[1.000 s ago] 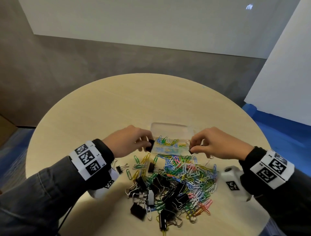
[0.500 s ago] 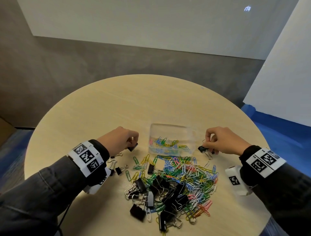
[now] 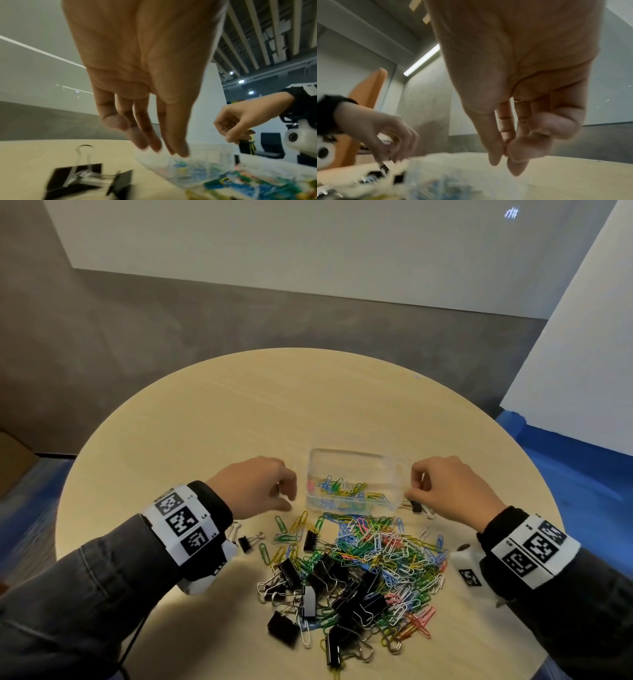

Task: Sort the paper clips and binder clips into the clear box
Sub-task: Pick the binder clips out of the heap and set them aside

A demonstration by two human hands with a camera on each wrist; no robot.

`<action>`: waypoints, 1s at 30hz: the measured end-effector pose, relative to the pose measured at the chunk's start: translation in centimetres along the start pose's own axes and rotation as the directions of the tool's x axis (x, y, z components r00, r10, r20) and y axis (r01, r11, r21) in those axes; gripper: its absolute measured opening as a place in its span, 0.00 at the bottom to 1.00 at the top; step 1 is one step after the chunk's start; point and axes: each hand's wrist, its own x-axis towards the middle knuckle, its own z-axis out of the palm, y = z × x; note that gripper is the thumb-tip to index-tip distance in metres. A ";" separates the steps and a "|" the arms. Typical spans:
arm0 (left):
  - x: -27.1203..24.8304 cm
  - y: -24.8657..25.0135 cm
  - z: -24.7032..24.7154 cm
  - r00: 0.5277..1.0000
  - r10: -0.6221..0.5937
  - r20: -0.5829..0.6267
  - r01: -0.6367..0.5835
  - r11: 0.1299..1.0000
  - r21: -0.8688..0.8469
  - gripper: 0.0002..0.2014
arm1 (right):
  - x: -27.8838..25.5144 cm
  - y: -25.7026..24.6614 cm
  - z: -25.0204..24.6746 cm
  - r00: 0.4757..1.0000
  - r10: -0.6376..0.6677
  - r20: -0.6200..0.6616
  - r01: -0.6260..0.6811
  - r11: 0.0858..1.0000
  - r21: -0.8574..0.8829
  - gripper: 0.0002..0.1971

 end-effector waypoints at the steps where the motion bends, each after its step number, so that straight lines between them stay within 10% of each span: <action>1: -0.1 0.6 0.0 0.997 0.034 0.065 -0.029 0.996 -0.080 0.07 | -0.9 -1.3 -0.3 0.997 -0.060 0.049 0.057 0.996 0.072 0.11; 5: -0.1 2.5 1.4 0.968 0.142 0.208 -0.128 0.989 -0.079 0.12 | -4.3 -6.6 -0.5 0.882 -0.390 0.264 0.336 0.914 0.229 0.13; 11: 0.4 3.2 3.1 0.970 0.152 0.188 -0.157 0.988 0.010 0.12 | -5.6 -10.4 2.3 0.764 -0.528 0.371 0.572 0.820 -0.009 0.28; 17: 0.2 3.0 2.2 0.973 0.187 0.132 -0.183 0.982 -0.041 0.08 | -5.7 -12.0 3.6 0.786 -0.520 0.335 0.582 0.805 -0.116 0.15; 30: -0.1 -0.2 -1.6 0.995 0.102 -0.017 -0.103 0.983 -0.152 0.11 | -3.1 -6.3 -0.3 0.944 -0.275 0.180 0.166 0.872 0.461 0.13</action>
